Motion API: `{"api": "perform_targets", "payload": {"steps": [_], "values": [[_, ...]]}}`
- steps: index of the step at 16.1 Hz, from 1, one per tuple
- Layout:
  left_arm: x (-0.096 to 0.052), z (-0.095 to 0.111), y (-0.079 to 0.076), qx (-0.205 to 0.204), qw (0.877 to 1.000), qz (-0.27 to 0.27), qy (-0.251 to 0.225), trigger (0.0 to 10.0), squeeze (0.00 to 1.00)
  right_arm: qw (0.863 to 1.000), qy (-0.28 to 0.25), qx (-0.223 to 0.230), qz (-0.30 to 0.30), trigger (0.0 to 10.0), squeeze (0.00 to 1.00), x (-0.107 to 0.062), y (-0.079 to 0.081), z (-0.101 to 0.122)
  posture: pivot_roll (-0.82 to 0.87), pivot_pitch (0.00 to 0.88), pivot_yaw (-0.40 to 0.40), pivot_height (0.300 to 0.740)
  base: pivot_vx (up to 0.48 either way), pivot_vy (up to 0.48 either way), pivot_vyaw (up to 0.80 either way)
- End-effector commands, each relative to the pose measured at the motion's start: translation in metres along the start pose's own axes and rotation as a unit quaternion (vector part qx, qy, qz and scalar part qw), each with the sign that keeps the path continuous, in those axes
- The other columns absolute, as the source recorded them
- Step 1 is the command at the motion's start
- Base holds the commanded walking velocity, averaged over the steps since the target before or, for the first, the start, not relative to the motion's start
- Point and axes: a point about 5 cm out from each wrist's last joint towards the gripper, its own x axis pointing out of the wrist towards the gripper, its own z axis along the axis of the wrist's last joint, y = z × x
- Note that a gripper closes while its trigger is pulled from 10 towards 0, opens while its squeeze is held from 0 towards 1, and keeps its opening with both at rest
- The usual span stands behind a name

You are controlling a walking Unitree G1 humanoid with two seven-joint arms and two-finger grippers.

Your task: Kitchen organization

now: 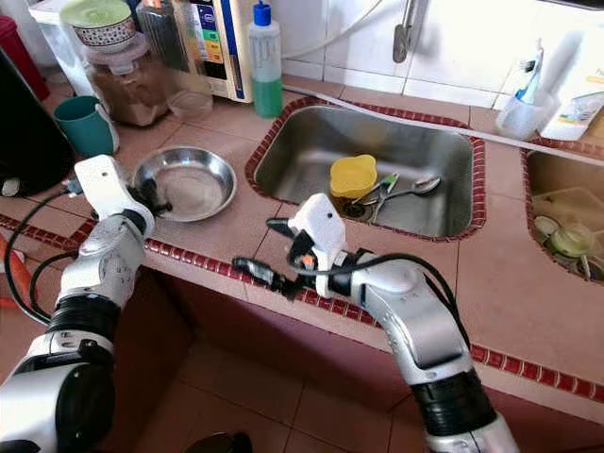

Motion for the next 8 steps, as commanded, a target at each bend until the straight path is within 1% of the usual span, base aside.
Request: {"api": "perform_targets", "payload": {"steps": [1, 3, 4, 5, 6, 8], "values": [[-0.002, 0.002, 0.000, 0.002, 1.000, -0.001, -0.014, 0.0, 0.00, 1.000, -0.006, -0.001, -0.018, 10.0, 0.00, -0.001, -0.006, 0.004, 0.01, 0.130, 0.047, 0.740, 0.000, 0.000, 0.00], [-0.003, 0.003, 0.000, -0.001, 1.000, 0.001, -0.031, 0.0, 0.00, 0.999, -0.008, 0.010, -0.051, 10.0, 0.00, 0.000, -0.014, 0.003, 0.01, 0.131, 0.048, 0.740, 0.000, 0.000, 0.00], [-0.005, 0.007, -0.003, -0.002, 0.998, -0.012, -0.056, 0.0, 0.00, 0.996, -0.019, 0.031, -0.085, 10.0, 0.00, 0.000, -0.023, 0.004, 0.01, 0.129, 0.049, 0.740, 0.000, 0.000, 0.00], [-0.006, 0.009, -0.004, -0.001, 0.998, -0.016, -0.067, 0.0, 0.00, 0.994, -0.022, 0.038, -0.097, 10.0, 0.00, 0.000, -0.026, 0.004, 0.01, 0.128, 0.049, 0.740, 0.000, 0.000, 0.00], [-0.011, 0.024, -0.020, -0.023, 0.989, -0.070, -0.130, 0.0, 0.00, 0.983, -0.045, 0.077, -0.163, 10.0, 0.00, 0.001, -0.042, 0.008, 0.02, 0.128, 0.050, 0.740, 0.000, 0.000, 0.00], [-0.018, 0.031, -0.037, -0.010, 0.980, -0.113, -0.164, 0.0, 0.00, 0.965, -0.065, 0.113, -0.228, 10.0, 0.00, 0.000, -0.056, 0.011, 0.02, 0.127, 0.046, 0.740, 0.000, 0.000, 0.00]]}}
